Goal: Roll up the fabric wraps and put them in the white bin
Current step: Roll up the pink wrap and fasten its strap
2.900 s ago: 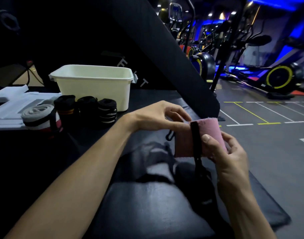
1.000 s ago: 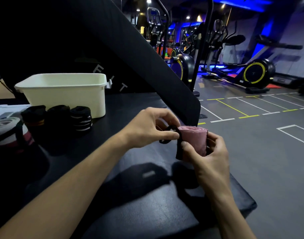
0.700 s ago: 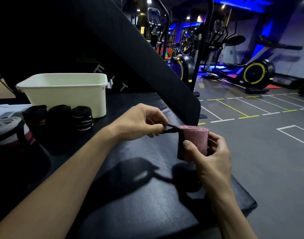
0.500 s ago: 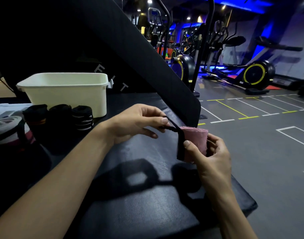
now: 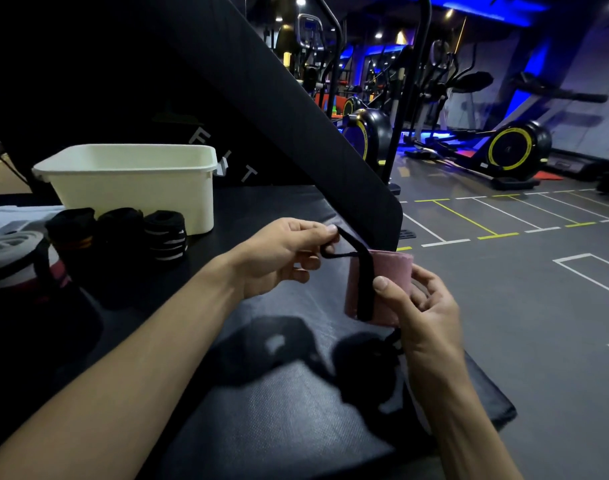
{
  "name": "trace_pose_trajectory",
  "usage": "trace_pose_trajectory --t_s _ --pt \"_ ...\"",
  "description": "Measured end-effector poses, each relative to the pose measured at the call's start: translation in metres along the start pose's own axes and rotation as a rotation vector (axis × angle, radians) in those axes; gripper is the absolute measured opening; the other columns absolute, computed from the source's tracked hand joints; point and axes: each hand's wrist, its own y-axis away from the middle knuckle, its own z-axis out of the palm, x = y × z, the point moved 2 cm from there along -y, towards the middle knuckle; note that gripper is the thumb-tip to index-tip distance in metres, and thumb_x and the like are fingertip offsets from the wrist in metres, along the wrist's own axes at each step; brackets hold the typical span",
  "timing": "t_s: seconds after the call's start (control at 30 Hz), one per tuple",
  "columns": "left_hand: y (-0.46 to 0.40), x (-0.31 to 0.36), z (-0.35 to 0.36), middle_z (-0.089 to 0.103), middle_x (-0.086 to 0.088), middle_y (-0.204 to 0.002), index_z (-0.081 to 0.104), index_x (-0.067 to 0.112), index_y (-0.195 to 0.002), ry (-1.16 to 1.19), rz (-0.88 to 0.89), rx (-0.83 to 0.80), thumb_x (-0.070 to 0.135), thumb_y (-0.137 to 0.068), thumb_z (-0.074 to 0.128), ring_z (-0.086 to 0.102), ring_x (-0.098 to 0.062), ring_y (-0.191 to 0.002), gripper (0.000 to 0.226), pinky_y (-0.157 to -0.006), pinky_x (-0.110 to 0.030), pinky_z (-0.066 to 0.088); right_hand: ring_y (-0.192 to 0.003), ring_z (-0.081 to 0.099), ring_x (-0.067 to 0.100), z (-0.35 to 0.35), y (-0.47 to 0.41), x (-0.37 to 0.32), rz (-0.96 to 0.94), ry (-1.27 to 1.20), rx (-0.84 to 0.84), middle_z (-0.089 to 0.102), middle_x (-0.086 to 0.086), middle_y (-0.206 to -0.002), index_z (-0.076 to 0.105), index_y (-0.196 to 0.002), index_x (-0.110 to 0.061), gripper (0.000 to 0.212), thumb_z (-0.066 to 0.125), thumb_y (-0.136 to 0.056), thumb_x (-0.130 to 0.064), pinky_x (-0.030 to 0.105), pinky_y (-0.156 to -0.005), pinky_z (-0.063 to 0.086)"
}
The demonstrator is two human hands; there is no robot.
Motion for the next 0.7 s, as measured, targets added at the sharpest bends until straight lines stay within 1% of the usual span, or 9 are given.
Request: trace_pose_trajectory --t_s 0.07,0.13,0.2,0.27,0.33,0.4,0.5,0.6,0.7 --pt "-0.002 -0.006 0.004 0.059 0.007 -0.076 0.069 0.017 -0.089 -0.027 -0.015 0.011 0.03 -0.101 0.062 0.042 -0.005 -0.055 0.019 -0.045 -0.016 0.032 -0.081 0.074 0.02 0.005 0.0 -0.001 0.052 -0.107 -0.061 0.078 0.011 -0.096 0.057 -0.119 -0.01 0.081 0.094 -0.053 -0.038 0.03 -0.067 0.06" --pt "-0.004 -0.014 0.012 0.057 0.009 -0.069 0.069 0.02 -0.083 -0.06 -0.027 0.025 0.029 -0.101 0.063 0.04 -0.005 -0.052 0.021 -0.043 -0.016 0.028 -0.079 0.074 0.02 0.011 0.002 -0.003 0.082 -0.184 -0.112 0.078 0.011 -0.096 0.056 -0.122 -0.005 0.097 0.097 -0.045 -0.045 0.03 -0.065 0.06" --pt "-0.006 -0.02 0.019 0.054 0.014 -0.059 0.066 0.024 -0.073 -0.115 -0.029 0.038 0.026 -0.102 0.063 0.04 -0.003 -0.05 0.029 -0.042 -0.016 0.026 -0.077 0.074 0.02 0.015 0.004 -0.003 0.085 -0.263 -0.148 0.077 0.01 -0.094 0.053 -0.127 0.003 0.088 0.092 -0.056 -0.031 0.03 -0.064 0.06" --pt "-0.006 -0.021 0.024 0.053 0.013 -0.059 0.066 0.023 -0.082 -0.126 -0.023 0.035 0.024 -0.101 0.063 0.042 -0.003 -0.05 0.02 -0.042 -0.016 0.028 -0.078 0.074 0.022 0.018 0.006 -0.004 0.088 -0.331 -0.162 0.076 0.012 -0.093 0.051 -0.128 0.006 0.082 0.086 -0.06 -0.023 0.031 -0.064 0.059" --pt "-0.005 -0.02 0.025 0.056 0.008 -0.067 0.068 0.017 -0.099 -0.091 -0.023 0.022 0.023 -0.101 0.063 0.047 -0.006 -0.054 0.008 -0.042 -0.017 0.032 -0.082 0.073 0.026 0.02 0.008 -0.007 0.086 -0.366 -0.197 0.074 0.016 -0.098 0.053 -0.128 0.002 0.091 0.094 -0.053 -0.03 0.036 -0.067 0.06" --pt "-0.004 -0.019 0.027 0.058 0.002 -0.071 0.066 0.015 -0.103 -0.094 -0.01 0.031 0.017 -0.101 0.061 0.051 -0.009 -0.056 0.006 -0.042 -0.02 0.039 -0.089 0.072 0.03 0.022 0.008 -0.006 0.082 -0.336 -0.218 0.073 0.018 -0.104 0.057 -0.126 -0.003 0.092 0.097 -0.052 -0.04 0.046 -0.075 0.061" --pt "-0.005 -0.023 0.033 0.057 -0.005 -0.07 0.062 0.011 -0.1 -0.136 0.014 0.128 0.006 -0.103 0.05 0.055 -0.014 -0.054 0.013 -0.046 -0.025 0.049 -0.107 0.068 0.045 0.021 0.006 -0.001 0.052 -0.231 -0.197 0.07 0.022 -0.119 0.063 -0.125 -0.013 0.08 0.095 -0.058 -0.043 0.065 -0.094 0.052" --pt "-0.007 -0.028 0.036 0.059 -0.012 -0.078 0.061 0.005 -0.103 -0.121 0.011 0.146 0.001 -0.101 0.048 0.059 -0.021 -0.064 0.014 -0.051 -0.031 0.056 -0.117 0.063 0.048 0.017 0.002 0.001 0.025 -0.138 -0.171 0.064 0.023 -0.13 0.065 -0.128 -0.017 0.068 0.086 -0.072 -0.049 0.068 -0.1 0.047" --pt "-0.007 -0.028 0.039 0.061 -0.016 -0.084 0.06 0.007 -0.101 -0.066 0.011 0.151 0.004 -0.102 0.053 0.063 -0.024 -0.069 0.007 -0.056 -0.034 0.06 -0.127 0.059 0.037 0.01 -0.002 -0.002 -0.03 -0.02 -0.212 0.057 0.016 -0.14 0.064 -0.133 -0.018 0.062 0.076 -0.084 -0.054 0.063 -0.105 0.045"
